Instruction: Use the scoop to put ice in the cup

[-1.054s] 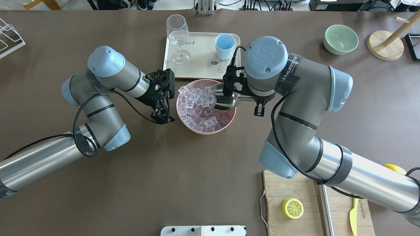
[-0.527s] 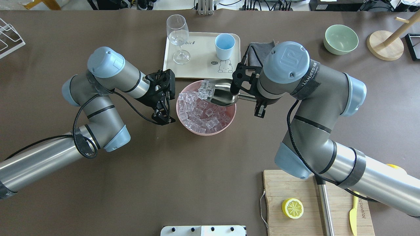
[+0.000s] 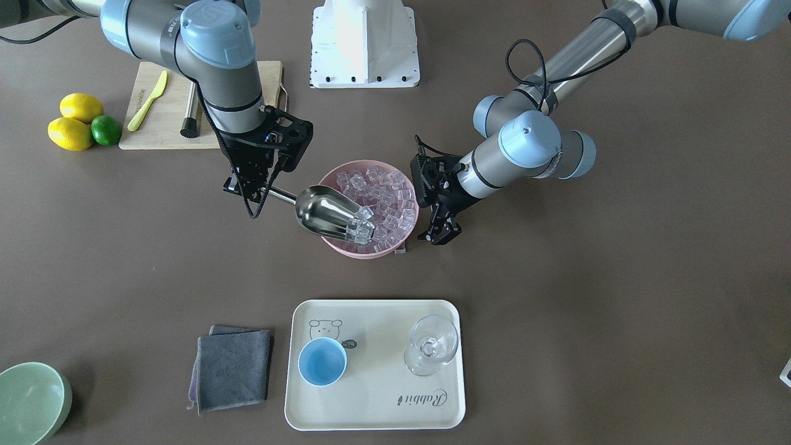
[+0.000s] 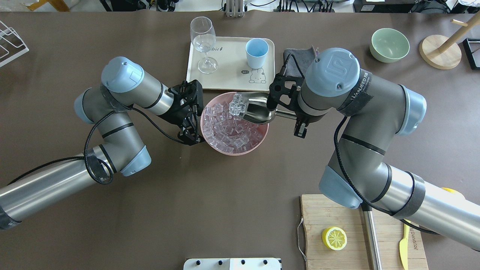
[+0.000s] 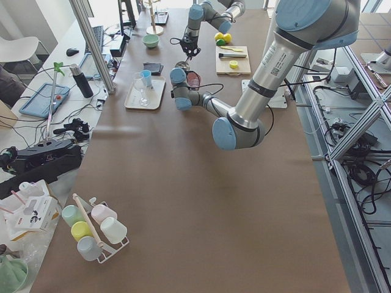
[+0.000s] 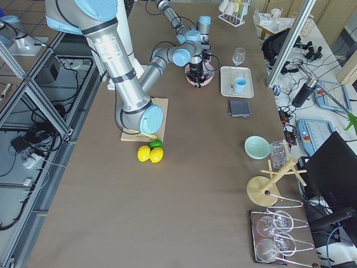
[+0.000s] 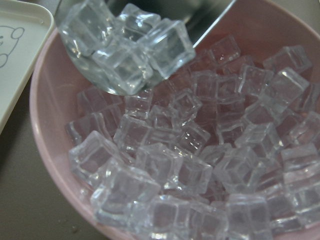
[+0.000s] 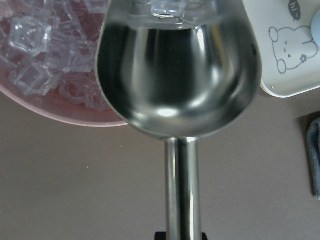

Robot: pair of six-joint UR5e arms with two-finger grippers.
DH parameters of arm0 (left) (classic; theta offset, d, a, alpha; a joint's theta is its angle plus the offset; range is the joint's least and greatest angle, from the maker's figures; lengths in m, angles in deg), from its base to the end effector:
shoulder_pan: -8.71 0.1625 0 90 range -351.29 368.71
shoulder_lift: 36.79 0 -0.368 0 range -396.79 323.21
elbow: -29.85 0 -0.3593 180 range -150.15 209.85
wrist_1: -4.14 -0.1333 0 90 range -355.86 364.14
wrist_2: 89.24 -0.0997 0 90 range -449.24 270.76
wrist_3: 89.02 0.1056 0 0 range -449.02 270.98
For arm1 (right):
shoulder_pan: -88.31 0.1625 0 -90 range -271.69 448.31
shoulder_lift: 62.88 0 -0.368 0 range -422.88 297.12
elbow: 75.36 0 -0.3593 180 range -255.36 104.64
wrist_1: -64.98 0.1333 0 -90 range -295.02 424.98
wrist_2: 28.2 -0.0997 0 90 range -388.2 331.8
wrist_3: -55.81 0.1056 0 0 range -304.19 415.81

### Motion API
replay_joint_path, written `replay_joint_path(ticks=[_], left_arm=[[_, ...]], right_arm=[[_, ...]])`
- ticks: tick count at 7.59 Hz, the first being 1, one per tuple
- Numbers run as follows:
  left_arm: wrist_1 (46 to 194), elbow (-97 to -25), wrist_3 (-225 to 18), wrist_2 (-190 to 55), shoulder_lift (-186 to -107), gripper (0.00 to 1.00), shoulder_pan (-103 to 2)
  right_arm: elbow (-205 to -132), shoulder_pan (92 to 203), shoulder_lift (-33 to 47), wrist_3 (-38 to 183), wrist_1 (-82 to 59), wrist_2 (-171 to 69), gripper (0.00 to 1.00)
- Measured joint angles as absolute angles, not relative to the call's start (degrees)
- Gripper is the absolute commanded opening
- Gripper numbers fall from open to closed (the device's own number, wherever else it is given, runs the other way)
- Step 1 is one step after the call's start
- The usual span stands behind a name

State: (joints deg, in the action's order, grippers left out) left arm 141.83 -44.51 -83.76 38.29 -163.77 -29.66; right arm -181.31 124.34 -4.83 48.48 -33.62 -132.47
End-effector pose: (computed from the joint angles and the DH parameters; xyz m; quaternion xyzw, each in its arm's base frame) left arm 0.4824 -0.4699 0.2626 0.3888 0.4549 0.5319 0.5992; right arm -0.4040 -0.4265 0.2242 0.2601 -0.2395 -0.5123 0.7826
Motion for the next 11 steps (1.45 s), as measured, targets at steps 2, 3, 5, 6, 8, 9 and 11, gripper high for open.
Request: replay_joint_path(ticks=[2,3,5,6,8,9,11], left_arm=[[142.01,-44.51,-84.06,38.29,-163.79,0.99,-29.62],[142.03,-44.51,-84.12,38.29,-163.79,0.99,-29.62],[142.04,-44.51,-84.18,38.29,-163.79,0.99,-29.61],[142.04,-44.51,-84.18,38.29,-163.79,0.99,-29.62],[142.04,-44.51,-84.19,38.29,-163.73,0.99,-29.61],[142.00,-44.51,-84.18,38.29,-163.70,0.99,-29.57],[141.90,-44.61,-83.85,38.29,-163.43,0.99,-29.61]], right_arm=[[-181.57,124.31,-1.16,54.12,-24.70,-135.65,0.00],[-181.70,124.69,1.01,56.83,-19.47,-138.08,0.00],[-181.79,128.91,2.64,59.16,-15.41,-144.43,0.00],[-181.50,132.36,2.63,59.44,-15.42,-147.68,0.00],[-177.60,139.44,-0.25,59.54,-19.34,-151.74,0.00],[-173.01,142.21,-3.67,59.59,-20.93,-152.89,0.00],[-160.90,145.41,-11.81,59.33,-22.60,-154.31,0.00]])
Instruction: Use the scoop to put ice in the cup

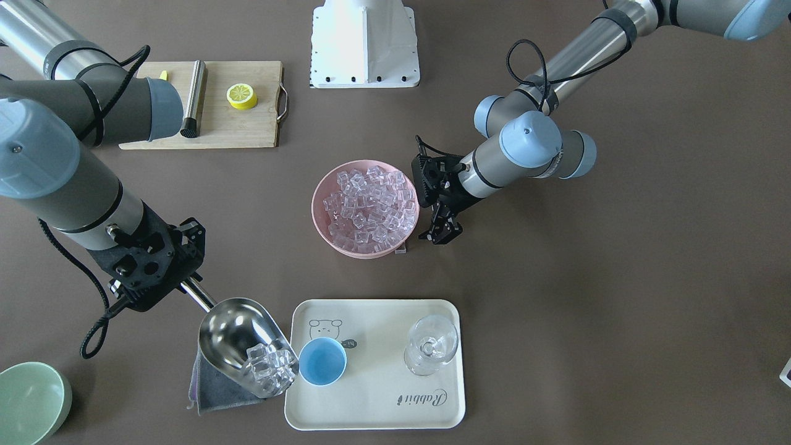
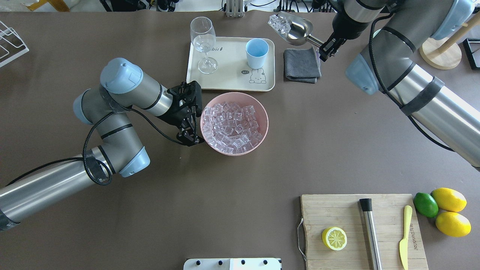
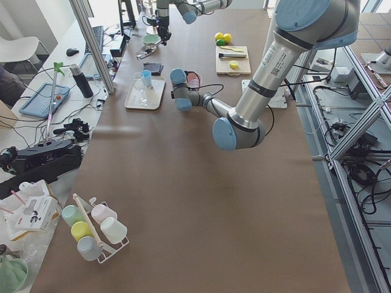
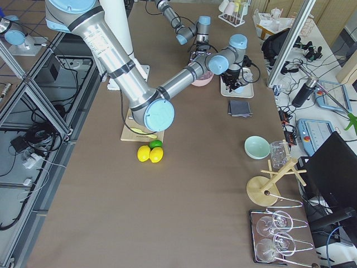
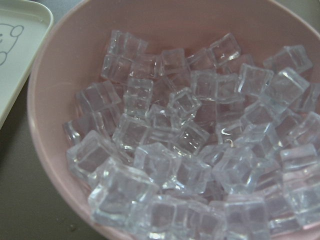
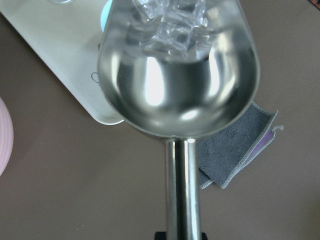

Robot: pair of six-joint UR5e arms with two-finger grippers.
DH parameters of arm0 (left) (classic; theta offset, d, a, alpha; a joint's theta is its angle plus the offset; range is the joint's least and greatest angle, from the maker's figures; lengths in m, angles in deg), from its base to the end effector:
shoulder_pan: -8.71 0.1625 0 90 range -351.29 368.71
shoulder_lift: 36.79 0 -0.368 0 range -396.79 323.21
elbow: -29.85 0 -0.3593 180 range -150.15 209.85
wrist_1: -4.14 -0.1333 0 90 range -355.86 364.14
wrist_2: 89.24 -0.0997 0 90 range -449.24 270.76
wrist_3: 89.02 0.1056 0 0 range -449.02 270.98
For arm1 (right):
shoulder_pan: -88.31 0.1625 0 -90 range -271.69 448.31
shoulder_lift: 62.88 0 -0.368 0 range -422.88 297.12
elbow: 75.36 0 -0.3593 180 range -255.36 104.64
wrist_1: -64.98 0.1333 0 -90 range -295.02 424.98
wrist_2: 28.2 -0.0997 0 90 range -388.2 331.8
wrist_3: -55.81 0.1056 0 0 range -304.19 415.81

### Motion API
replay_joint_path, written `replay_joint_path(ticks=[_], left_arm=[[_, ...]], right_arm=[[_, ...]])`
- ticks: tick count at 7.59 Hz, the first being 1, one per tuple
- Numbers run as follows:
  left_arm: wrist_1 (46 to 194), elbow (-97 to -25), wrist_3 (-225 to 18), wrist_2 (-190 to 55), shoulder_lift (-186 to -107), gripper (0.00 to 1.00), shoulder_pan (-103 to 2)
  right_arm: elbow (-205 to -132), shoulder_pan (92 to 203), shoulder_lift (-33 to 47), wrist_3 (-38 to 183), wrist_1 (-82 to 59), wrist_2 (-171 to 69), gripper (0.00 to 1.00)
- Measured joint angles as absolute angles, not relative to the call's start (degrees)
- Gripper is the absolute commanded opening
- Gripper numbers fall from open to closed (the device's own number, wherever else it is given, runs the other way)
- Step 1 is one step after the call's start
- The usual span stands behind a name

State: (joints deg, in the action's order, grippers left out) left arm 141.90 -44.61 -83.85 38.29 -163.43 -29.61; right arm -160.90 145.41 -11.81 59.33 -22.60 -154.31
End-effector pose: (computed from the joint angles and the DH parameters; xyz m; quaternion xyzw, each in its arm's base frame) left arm 0.4820 -0.4689 0.2656 0.3871 0.4551 0.5317 0.6002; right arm -0.2980 -0.5914 0.2538 0.1939 -0.3733 -0.3236 0.8476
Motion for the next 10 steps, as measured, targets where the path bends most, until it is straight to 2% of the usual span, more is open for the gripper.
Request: replay_joint_path(ticks=[2,4,6,10], left_arm=[[141.47,-47.13,-83.44,38.29,-160.82,0.99,-29.75],[138.25,-50.95,-83.02,38.26,-158.43,0.99,-29.86],[128.61,-55.17,-77.77,38.07,-158.02,0.99,-30.52],[104.91,-64.83,-74.15,33.65,-157.88,0.99,-34.42]], right_arm=[[-155.28,145.85,-16.80,56.62,-27.43,-154.07,0.00],[-155.66,145.57,-19.02,51.04,-35.37,-153.25,0.00],[-157.02,145.06,-21.17,45.82,-43.40,-151.01,0.00],[-153.83,142.57,-28.00,39.55,-55.25,-142.62,0.00]])
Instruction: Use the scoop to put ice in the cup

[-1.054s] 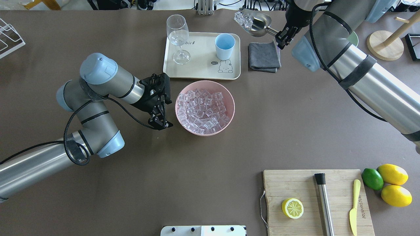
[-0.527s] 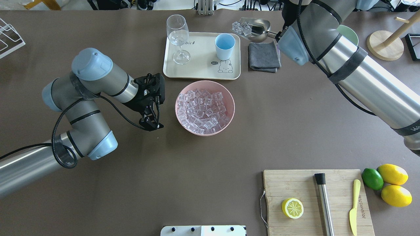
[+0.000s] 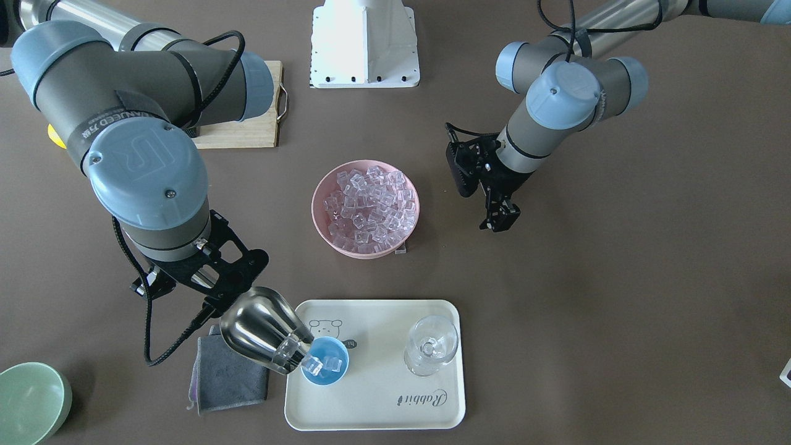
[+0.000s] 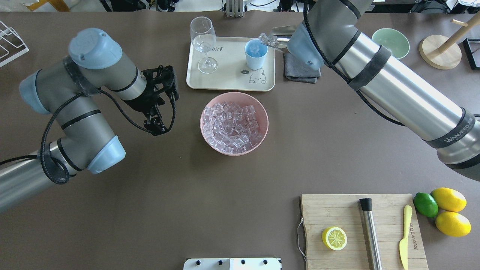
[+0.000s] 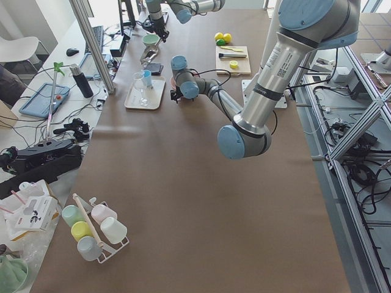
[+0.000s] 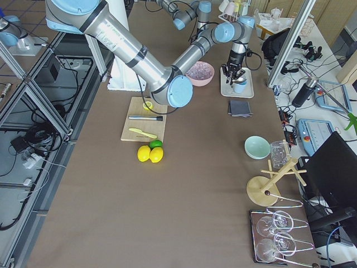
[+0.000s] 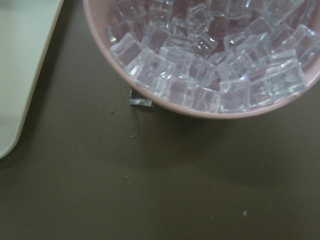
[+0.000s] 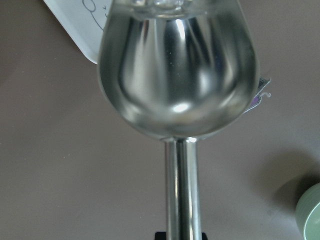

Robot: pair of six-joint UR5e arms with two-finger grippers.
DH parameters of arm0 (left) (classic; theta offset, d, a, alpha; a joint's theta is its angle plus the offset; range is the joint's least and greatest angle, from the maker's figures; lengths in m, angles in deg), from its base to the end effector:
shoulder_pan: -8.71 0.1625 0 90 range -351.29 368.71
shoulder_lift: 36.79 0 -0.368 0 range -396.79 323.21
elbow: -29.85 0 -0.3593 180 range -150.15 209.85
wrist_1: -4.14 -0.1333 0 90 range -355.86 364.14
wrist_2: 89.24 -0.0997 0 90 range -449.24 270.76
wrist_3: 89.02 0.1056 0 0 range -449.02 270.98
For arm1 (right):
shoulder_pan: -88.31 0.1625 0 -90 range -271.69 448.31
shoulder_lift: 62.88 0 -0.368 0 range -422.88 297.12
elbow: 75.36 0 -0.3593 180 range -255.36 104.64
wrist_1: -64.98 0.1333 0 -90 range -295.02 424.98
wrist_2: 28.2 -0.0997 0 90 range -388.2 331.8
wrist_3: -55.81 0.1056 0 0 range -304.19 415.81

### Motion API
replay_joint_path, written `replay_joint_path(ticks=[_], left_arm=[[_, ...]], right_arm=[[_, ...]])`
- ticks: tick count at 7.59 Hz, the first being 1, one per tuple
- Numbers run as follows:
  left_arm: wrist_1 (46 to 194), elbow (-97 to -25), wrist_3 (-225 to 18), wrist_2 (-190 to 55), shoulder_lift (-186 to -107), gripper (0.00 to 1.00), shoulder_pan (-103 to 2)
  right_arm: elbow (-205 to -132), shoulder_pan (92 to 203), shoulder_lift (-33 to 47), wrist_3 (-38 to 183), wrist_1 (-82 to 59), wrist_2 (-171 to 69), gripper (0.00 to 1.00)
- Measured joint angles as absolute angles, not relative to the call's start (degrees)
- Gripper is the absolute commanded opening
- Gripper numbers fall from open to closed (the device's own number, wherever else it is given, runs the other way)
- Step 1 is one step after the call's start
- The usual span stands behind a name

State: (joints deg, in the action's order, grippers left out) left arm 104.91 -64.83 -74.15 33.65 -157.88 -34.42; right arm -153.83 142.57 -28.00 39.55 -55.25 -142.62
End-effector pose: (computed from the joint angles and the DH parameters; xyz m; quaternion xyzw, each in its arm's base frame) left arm 0.3965 -0.4755 0.2562 0.2925 0.3544 0.5481 0.6989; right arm -0.3252 -0.6054 0.1957 0.0765 -0.2263 -0.4477 0.8617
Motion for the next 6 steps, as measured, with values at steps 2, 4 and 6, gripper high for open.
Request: replay_joint_path(ticks=[2,4,6], left_arm=[[101.04,-67.44,-86.23,32.81,-154.40,0.99,-39.28],[99.22,-70.14,-95.87,33.05,-148.91,0.99,-44.61],[95.89,-70.24,-97.50,37.37,-144.74,0.99,-52.91]], right_arm=[[-152.63,142.06,-28.97,37.28,-57.67,-139.70,0.00],[-158.36,142.07,-26.00,37.25,-58.70,-139.68,0.00],[-175.18,146.13,-11.61,42.60,-57.60,-144.54,0.00]])
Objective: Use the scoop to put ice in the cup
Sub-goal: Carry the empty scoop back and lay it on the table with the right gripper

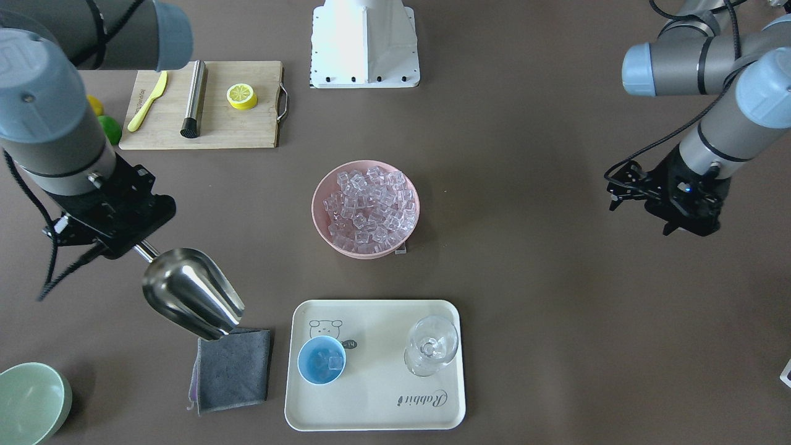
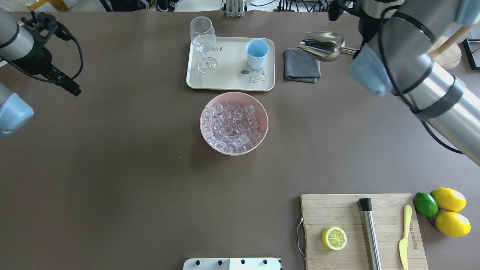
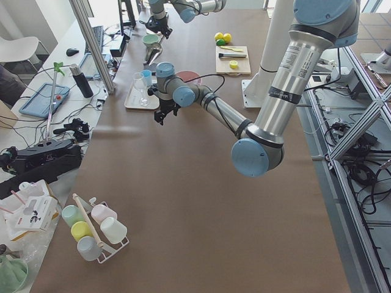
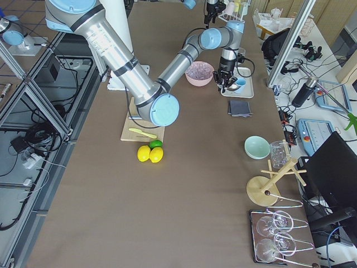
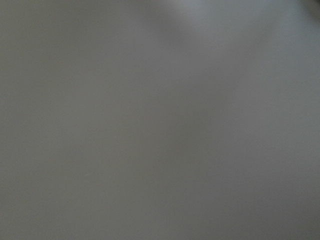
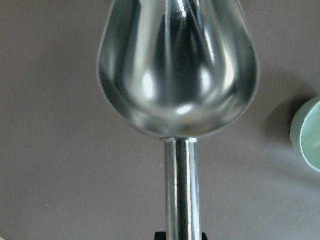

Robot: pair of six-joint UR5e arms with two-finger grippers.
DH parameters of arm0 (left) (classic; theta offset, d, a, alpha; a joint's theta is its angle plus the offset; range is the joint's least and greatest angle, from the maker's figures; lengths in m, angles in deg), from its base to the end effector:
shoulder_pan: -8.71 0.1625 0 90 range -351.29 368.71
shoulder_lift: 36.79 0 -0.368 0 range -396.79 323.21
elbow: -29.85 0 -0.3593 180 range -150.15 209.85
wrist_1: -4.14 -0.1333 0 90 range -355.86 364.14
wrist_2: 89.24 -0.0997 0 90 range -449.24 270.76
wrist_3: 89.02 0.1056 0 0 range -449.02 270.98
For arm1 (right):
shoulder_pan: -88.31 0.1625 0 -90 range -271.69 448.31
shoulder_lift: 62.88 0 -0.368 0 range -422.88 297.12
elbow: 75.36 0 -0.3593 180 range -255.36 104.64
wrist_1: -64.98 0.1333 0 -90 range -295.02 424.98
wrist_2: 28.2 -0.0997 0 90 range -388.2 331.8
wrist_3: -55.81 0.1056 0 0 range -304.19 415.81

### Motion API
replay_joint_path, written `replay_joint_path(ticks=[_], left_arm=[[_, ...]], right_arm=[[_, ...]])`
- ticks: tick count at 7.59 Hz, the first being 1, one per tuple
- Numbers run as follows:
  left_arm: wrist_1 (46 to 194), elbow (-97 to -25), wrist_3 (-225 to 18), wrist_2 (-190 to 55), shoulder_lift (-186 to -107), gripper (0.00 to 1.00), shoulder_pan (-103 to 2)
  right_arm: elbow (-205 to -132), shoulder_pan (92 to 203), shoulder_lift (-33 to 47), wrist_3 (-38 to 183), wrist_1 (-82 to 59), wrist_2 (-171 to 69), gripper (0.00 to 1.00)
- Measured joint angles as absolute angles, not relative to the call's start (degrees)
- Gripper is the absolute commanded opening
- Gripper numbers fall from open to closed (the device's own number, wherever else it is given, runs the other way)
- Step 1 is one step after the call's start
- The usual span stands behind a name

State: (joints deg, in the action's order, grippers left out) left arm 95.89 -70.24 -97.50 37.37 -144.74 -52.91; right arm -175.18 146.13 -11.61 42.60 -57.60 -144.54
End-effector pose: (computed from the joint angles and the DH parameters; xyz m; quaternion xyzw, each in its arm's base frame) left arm 0.2039 -0.5254 0.3677 0.1356 0.3651 0.2381 0.8897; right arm -0.2410 -0.5454 0.2438 0.0962 -0.2448 -0.4012 0.8774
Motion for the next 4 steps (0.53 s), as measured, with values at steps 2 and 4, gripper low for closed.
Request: replay_joint_path(ticks=[2,4], left_arm=[[94.89,-67.00,-97.77,39.42,-140.39,0.99,-60.78],[94.72,-63.34,-97.56,39.79,-137.36,0.99,-68.13]], right_arm=[[-184.72,152.28,3.53,50.93,-50.66,-150.87,0.48],[-186.25,156.50,13.44,66.08,-42.62,-153.35,1.00]])
